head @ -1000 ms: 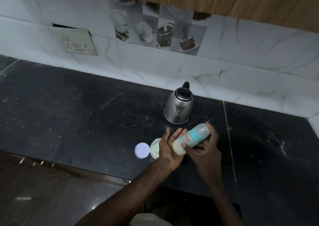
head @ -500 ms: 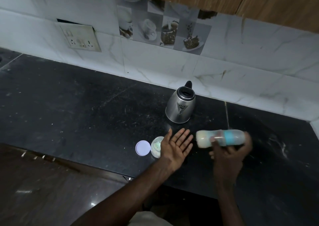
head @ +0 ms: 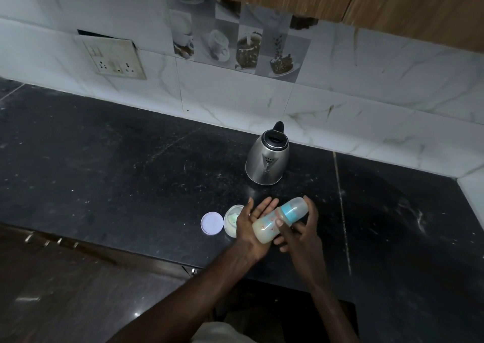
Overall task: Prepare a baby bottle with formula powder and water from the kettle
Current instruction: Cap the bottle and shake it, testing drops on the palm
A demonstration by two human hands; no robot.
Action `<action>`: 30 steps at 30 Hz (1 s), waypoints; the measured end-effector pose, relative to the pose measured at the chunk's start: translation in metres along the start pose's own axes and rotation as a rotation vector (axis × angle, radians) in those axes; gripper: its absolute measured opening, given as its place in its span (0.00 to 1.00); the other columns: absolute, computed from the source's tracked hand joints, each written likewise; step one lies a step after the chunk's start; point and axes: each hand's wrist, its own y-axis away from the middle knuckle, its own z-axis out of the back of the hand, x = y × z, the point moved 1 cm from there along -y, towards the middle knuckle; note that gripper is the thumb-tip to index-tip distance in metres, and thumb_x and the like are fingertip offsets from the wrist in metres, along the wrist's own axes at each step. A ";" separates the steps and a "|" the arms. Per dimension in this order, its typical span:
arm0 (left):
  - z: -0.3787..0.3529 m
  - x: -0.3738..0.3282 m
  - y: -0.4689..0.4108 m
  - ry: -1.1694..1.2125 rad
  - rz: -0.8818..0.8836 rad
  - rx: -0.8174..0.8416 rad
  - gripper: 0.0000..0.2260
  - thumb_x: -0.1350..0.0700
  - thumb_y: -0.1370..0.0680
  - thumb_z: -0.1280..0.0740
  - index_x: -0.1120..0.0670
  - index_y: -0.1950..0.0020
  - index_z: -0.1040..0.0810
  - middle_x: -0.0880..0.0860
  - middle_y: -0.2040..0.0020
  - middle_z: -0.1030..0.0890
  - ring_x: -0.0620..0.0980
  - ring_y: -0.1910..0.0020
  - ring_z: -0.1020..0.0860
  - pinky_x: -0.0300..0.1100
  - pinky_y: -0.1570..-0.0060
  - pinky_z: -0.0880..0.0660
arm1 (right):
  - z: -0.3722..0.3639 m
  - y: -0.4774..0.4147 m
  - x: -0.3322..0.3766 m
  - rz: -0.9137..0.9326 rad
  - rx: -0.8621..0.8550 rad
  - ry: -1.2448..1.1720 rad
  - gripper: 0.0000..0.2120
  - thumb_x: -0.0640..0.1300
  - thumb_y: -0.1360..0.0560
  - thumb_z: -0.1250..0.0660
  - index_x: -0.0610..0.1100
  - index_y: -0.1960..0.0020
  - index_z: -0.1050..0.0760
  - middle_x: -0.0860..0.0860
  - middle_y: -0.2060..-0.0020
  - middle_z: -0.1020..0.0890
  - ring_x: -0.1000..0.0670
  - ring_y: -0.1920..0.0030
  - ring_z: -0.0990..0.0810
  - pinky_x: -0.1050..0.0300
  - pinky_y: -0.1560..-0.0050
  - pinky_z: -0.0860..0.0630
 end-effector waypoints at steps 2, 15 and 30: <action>-0.001 0.002 0.003 -0.021 0.027 0.026 0.26 0.41 0.15 0.37 0.59 0.26 0.21 0.58 0.32 0.15 0.60 0.48 0.15 0.42 0.71 0.24 | 0.003 -0.005 -0.003 -0.006 0.029 0.005 0.38 0.53 0.21 0.27 0.70 0.23 0.48 0.50 0.54 0.11 0.47 0.62 0.12 0.54 0.64 0.16; -0.022 0.007 0.015 -0.115 0.027 0.080 0.26 0.39 0.15 0.39 0.56 0.29 0.19 0.57 0.36 0.13 0.56 0.43 0.14 0.50 0.42 0.20 | 0.043 -0.013 0.040 0.207 -0.209 -0.065 0.45 0.48 0.30 0.20 0.61 0.20 0.41 0.54 0.41 0.16 0.52 0.47 0.12 0.56 0.56 0.14; -0.008 -0.001 0.013 -0.081 -0.037 0.023 0.26 0.39 0.16 0.39 0.54 0.27 0.20 0.53 0.32 0.15 0.53 0.30 0.19 0.50 0.24 0.30 | 0.032 -0.002 0.041 0.100 -0.670 -0.513 0.38 0.48 0.24 0.23 0.59 0.21 0.40 0.45 0.48 0.13 0.46 0.63 0.15 0.55 0.65 0.19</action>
